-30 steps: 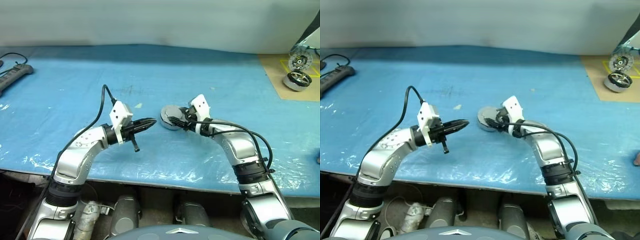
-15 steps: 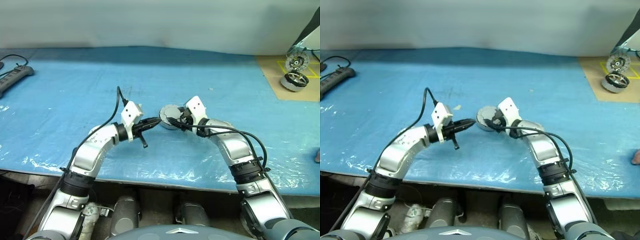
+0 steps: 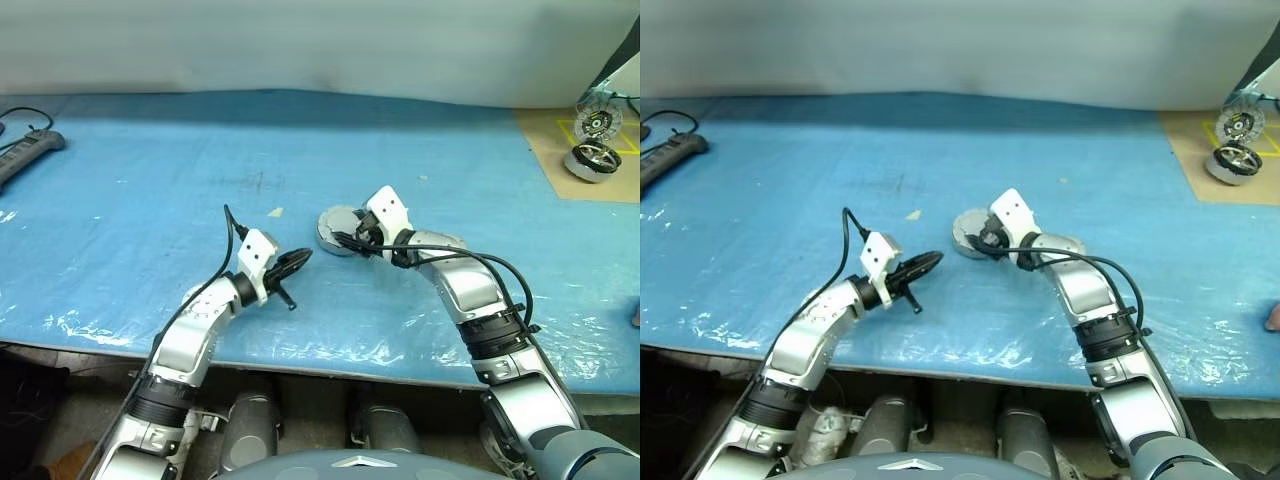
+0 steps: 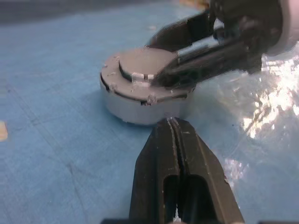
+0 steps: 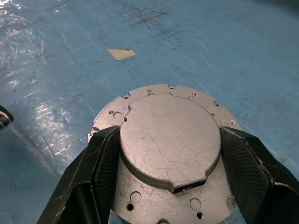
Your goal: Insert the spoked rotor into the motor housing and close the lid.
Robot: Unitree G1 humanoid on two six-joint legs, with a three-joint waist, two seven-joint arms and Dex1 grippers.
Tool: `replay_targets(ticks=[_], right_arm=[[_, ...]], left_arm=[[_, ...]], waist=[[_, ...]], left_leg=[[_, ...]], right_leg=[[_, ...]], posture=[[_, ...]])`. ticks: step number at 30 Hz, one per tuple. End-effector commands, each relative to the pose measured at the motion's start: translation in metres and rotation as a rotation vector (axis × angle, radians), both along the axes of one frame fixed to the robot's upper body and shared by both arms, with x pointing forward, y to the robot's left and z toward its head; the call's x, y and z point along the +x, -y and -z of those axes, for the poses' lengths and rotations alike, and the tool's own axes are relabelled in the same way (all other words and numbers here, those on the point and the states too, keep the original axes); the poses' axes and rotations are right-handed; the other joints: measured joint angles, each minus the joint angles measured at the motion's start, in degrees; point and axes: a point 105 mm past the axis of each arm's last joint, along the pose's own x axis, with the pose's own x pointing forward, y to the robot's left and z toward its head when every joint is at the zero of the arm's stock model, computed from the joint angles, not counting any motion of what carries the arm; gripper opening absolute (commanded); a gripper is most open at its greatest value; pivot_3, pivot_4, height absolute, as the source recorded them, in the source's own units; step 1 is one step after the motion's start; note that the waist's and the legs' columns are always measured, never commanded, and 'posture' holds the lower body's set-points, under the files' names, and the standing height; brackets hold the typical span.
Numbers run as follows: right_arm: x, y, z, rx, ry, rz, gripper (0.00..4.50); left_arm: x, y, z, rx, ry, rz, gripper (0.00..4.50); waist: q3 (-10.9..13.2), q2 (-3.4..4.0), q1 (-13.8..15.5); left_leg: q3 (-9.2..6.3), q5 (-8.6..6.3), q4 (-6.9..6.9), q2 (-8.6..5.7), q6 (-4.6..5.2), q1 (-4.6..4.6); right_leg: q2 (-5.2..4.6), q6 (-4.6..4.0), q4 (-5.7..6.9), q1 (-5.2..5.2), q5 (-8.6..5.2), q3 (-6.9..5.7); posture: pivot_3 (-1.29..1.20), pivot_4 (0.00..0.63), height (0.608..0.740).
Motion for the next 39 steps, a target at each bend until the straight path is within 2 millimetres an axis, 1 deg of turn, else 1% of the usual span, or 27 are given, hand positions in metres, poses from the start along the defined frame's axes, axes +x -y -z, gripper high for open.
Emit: replay_targets(ticks=[1,3,5,7,10,14,19,23,24,25,27,29,31,32,34,35,37,39], right_arm=[[0.005,0.005,0.005,-0.029,-0.002,0.029,2.95],[0.007,0.005,0.003,-0.02,0.01,0.035,2.95],[0.007,0.001,0.0,-0.024,0.034,0.024,2.95],[0.007,-0.003,0.001,-0.03,0.04,0.017,2.95],[0.007,-0.008,-0.003,-0.013,0.05,0.016,2.95],[0.012,-0.004,-0.003,-0.061,0.077,0.04,2.95],[0.011,-0.007,-0.012,-0.007,0.06,0.027,2.95],[0.014,-0.006,-0.005,0.008,-0.011,0.067,2.95],[0.014,-0.006,0.0,-0.004,-0.031,0.077,2.95],[0.014,-0.005,0.011,-0.003,-0.076,0.101,2.95],[0.016,0.003,0.043,-0.065,-0.166,0.175,2.95],[0.016,0.01,0.06,-0.116,-0.202,0.218,2.95],[0.014,0.022,0.084,-0.18,-0.268,0.285,2.95],[0.012,0.025,0.092,-0.21,-0.281,0.299,2.95],[0.009,0.025,0.099,-0.231,-0.293,0.294,2.95],[0.008,0.023,0.097,-0.221,-0.284,0.29,2.95],[0.014,0.017,0.08,-0.13,-0.248,0.292,2.95],[0.022,0.009,0.047,0.012,-0.174,0.255,2.95]], left_arm=[[-0.007,-0.015,-0.022,-0.036,0.04,-0.08,0.0],[-0.011,-0.027,-0.014,-0.03,0.006,-0.123,0.0],[-0.015,-0.033,-0.005,-0.019,-0.021,-0.132,0.0],[-0.015,-0.038,0.001,-0.02,-0.038,-0.151,0.0],[-0.015,-0.047,0.011,0.013,-0.042,-0.174,0.0],[-0.018,-0.047,0.017,0.016,-0.051,-0.163,0.0],[-0.019,-0.048,0.019,0.011,-0.055,-0.147,0.0],[-0.021,-0.044,0.019,0.008,-0.057,-0.133,0.0],[-0.021,-0.043,0.018,0.006,-0.056,-0.131,0.0],[-0.021,-0.043,0.018,0.005,-0.056,-0.129,0.0],[-0.022,-0.042,0.019,0.001,-0.059,-0.129,0.0],[-0.021,-0.042,0.02,0.001,-0.062,-0.131,0.0],[-0.021,-0.042,0.019,0.002,-0.06,-0.131,0.0],[-0.021,-0.043,0.019,0.003,-0.06,-0.131,0.0],[-0.021,-0.043,0.019,0.003,-0.06,-0.132,0.0],[-0.021,-0.043,0.019,0.004,-0.059,-0.132,0.0],[-0.021,-0.044,0.018,0.005,-0.059,-0.134,0.0],[-0.021,-0.044,0.018,0.008,-0.058,-0.133,0.0]], waist=[[0.0,0.0,-0.14],[0.0,0.01,-0.41],[0.0,0.01,-0.56],[0.01,0.0,-0.55],[0.01,-0.02,-0.55],[0.01,-0.02,-0.74],[0.01,-0.02,-0.76],[0.01,-0.02,-0.8],[0.01,-0.02,-0.8],[0.01,-0.03,-0.81],[-0.01,-0.02,-1.06],[-0.04,-0.05,-1.14],[-0.07,-0.06,-1.07],[-0.12,-0.11,-1.04],[-0.27,-0.21,-0.73],[-0.28,-0.22,-0.58],[-0.27,-0.21,-0.34],[-0.24,-0.17,-0.21]], left_leg=[[0.0,0.0,0.01,0.0,0.0,0.03],[0.0,0.0,0.0,0.01,0.0,0.1],[0.0,0.01,-0.03,0.0,-0.03,0.11],[0.0,0.01,-0.02,-0.03,-0.03,0.08],[0.0,0.01,-0.02,-0.06,-0.02,0.06],[-0.01,0.01,-0.08,-0.04,-0.03,0.05],[0.0,0.02,-0.1,-0.06,-0.04,-0.06],[0.0,0.02,-0.09,-0.06,-0.04,-0.1],[0.0,0.02,-0.1,-0.05,-0.04,-0.1],[0.0,0.02,-0.09,-0.05,-0.04,-0.1],[0.0,0.02,-0.09,-0.05,-0.04,-0.03],[0.0,0.03,-0.09,-0.04,-0.05,0.21],[0.0,0.01,-0.14,-0.05,-0.07,0.84],[-0.01,0.0,-0.16,-0.06,-0.09,1.16],[-0.08,-0.02,-0.33,-0.17,-0.12,1.91],[-0.13,-0.03,-0.37,-0.21,-0.13,2.13],[-0.26,-0.04,-0.4,-0.3,-0.14,2.3],[-0.31,-0.05,-0.52,-0.33,-0.15,2.27]], right_leg=[[0.0,0.0,0.01,0.02,0.0,0.0],[0.0,0.0,0.02,0.05,0.0,0.0],[0.01,0.01,0.02,0.05,-0.01,0.0],[0.0,0.01,-0.02,0.05,-0.01,0.0],[0.0,0.02,-0.05,0.05,-0.01,0.02],[0.0,0.02,-0.04,-0.02,-0.01,0.03],[0.0,0.01,-0.04,-0.1,0.0,0.03],[0.0,0.0,-0.03,-0.14,0.0,0.02],[0.0,0.0,-0.03,-0.14,0.0,0.02],[0.0,0.0,-0.03,-0.14,0.0,0.02],[0.0,0.0,-0.02,-0.09,0.0,0.02],[0.0,0.0,-0.01,0.1,0.0,0.03],[0.0,0.14,-0.04,0.59,-0.09,0.04],[0.0,0.45,-0.06,0.72,-0.28,0.06],[-0.02,0.63,-0.18,1.32,-0.39,0.12],[-0.03,0.72,-0.24,1.48,-0.46,0.12],[-0.05,0.92,-0.41,1.63,-0.58,0.11],[-0.06,0.95,-0.81,1.65,-0.6,0.09]], posture=[[0.0,0.15,0.74],[0.0,0.15,0.74],[0.0,0.15,0.74],[0.0,0.15,0.74],[0.0,0.15,0.74],[0.0,0.15,0.74],[0.0,0.15,0.74],[0.0,0.15,0.74],[0.0,0.15,0.74],[0.0,0.15,0.74],[0.0,0.15,0.74],[0.0,0.15,0.74],[0.0,0.15,0.74],[0.0,0.15,0.74],[0.0,0.15,0.74],[0.0,0.15,0.74],[0.0,0.15,0.74],[0.0,0.15,0.74]])
